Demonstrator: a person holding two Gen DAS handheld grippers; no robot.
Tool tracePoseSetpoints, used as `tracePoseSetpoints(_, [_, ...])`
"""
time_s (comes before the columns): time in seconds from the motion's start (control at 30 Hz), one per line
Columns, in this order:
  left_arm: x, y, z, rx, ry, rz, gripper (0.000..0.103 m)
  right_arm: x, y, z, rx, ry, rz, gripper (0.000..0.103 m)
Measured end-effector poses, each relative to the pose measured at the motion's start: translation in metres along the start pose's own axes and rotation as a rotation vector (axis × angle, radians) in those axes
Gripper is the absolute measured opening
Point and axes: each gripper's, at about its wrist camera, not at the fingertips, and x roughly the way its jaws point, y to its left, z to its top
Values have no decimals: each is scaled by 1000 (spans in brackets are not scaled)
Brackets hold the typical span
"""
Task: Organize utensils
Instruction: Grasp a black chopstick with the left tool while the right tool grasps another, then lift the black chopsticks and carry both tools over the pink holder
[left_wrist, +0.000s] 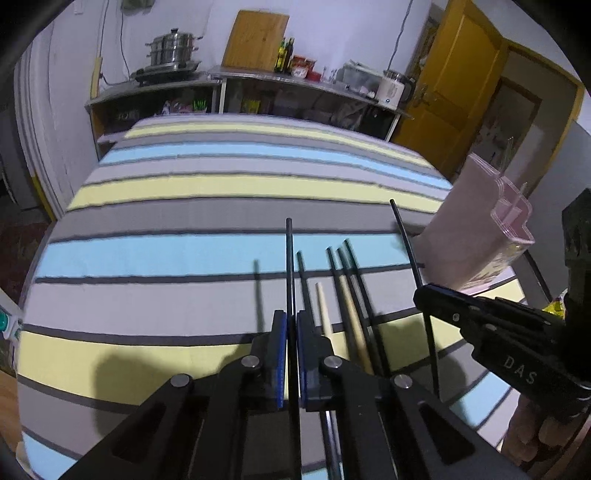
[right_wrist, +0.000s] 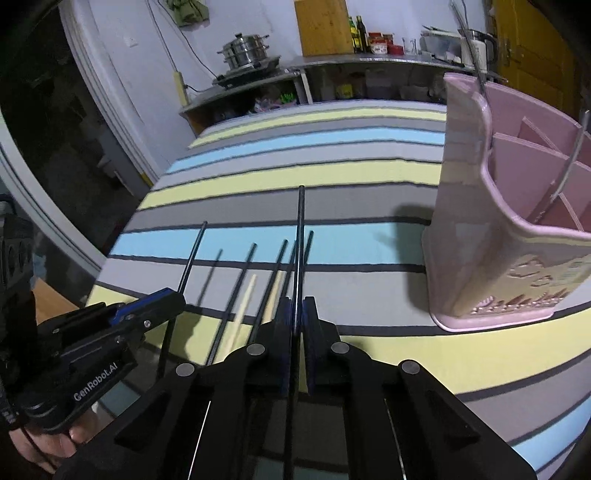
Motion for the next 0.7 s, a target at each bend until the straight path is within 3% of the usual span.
tracePoseSetpoints(0.43, [-91, -12, 12, 20, -136, -61, 5, -79, 9, -4, 0, -136, 48, 6])
tracePoseSetpoints(0.7, [-124, -20, 18, 28, -179, -104, 5, -109, 7, -1, 5, -197, 59, 6])
